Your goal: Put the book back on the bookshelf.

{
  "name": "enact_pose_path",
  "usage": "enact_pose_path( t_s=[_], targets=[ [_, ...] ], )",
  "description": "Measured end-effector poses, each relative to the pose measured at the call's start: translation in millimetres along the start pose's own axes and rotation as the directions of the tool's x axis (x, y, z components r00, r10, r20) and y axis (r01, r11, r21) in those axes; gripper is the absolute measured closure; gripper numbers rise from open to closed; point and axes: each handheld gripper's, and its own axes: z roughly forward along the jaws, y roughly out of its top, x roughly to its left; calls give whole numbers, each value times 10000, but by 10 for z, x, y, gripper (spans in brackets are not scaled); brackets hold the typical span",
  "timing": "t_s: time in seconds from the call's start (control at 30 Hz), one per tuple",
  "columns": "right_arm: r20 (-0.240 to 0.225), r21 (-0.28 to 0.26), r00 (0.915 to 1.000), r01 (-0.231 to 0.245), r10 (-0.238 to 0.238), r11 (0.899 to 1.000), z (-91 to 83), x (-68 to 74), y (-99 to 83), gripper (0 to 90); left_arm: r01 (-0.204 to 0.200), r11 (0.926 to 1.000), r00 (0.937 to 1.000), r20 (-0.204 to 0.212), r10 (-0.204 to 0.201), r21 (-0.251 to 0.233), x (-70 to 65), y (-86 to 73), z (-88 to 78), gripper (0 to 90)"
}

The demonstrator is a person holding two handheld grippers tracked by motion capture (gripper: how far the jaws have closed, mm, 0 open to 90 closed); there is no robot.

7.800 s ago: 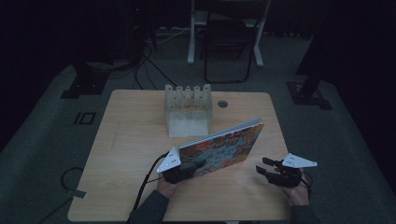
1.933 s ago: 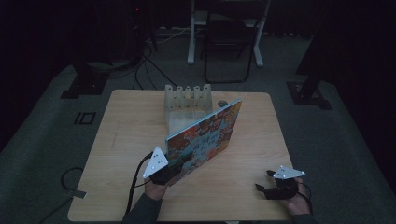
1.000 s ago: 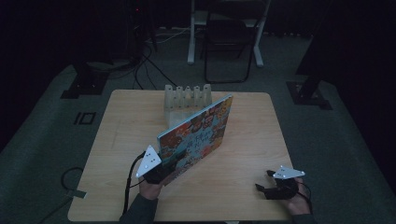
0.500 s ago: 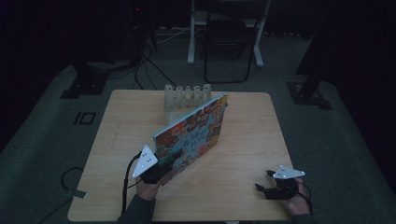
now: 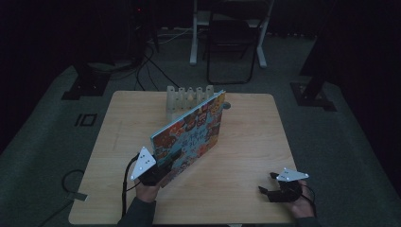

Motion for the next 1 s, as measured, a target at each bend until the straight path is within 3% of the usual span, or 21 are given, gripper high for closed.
enact_pose_path(
  t_s=[1.0],
  targets=[
    [-12, 4, 10000, -11, 11, 10000, 0, 0, 0, 199, 312, 9992, 9966, -757, -330, -253, 113, 13, -148, 810]
  ],
)
